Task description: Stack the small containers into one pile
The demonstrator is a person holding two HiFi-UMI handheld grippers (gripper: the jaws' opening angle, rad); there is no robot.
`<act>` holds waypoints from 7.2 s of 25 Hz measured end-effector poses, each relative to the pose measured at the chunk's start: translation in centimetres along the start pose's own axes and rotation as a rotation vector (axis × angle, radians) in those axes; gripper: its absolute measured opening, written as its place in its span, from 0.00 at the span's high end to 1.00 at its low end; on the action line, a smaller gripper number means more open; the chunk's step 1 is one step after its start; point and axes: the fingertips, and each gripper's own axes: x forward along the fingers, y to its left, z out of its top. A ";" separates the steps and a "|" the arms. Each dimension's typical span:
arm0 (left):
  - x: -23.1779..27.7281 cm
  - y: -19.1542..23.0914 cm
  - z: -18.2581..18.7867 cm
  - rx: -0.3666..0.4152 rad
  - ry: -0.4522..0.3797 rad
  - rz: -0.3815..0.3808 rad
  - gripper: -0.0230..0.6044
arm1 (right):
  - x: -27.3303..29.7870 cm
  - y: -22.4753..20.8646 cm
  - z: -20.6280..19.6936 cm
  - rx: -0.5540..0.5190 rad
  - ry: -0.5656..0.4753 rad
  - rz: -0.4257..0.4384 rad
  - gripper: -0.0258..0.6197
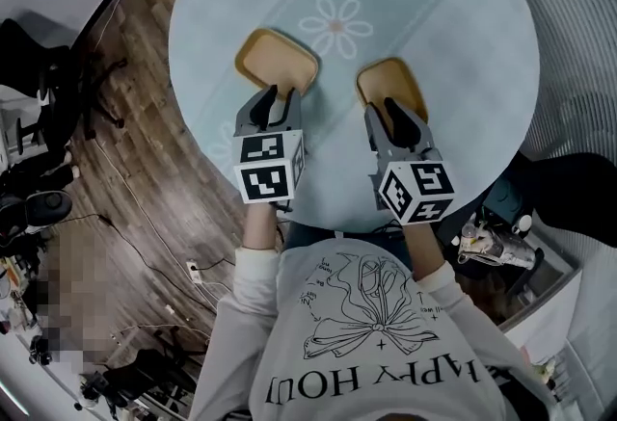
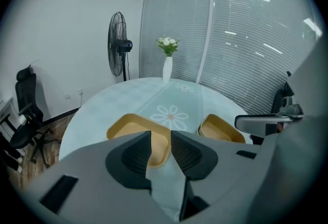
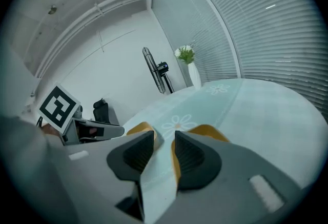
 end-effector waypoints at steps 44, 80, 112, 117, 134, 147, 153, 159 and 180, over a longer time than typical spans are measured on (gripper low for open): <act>6.9 15.5 -0.4 0.006 0.102 -0.165 0.77 | 13.8 4.9 -3.4 0.005 0.148 -0.363 0.75; 3.6 12.6 3.1 0.058 0.045 -0.193 0.92 | 11.2 5.8 -1.9 0.057 0.126 -0.341 0.92; 1.6 -10.3 6.0 0.323 0.019 -0.425 0.92 | -7.6 -6.8 -0.1 0.233 -0.034 -0.539 0.92; 2.4 -11.9 5.1 0.358 0.064 -0.434 0.92 | -8.4 -8.2 -1.3 0.271 -0.005 -0.549 0.92; 5.4 -12.1 2.5 0.374 0.197 -0.399 0.92 | -6.9 -10.2 -4.1 0.337 0.132 -0.519 0.92; 7.5 -11.4 1.3 0.367 0.268 -0.383 0.92 | -5.4 -10.9 -5.5 0.368 0.211 -0.503 0.92; 8.3 -11.4 0.8 0.355 0.284 -0.390 0.92 | -4.9 -11.3 -6.1 0.348 0.244 -0.514 0.91; 9.2 -11.3 0.4 0.345 0.292 -0.394 0.84 | -4.4 -11.3 -5.6 0.290 0.226 -0.521 0.88; 4.0 -10.8 7.8 0.296 -0.027 -0.409 0.85 | -6.9 -9.5 2.5 0.136 -0.093 -0.564 0.88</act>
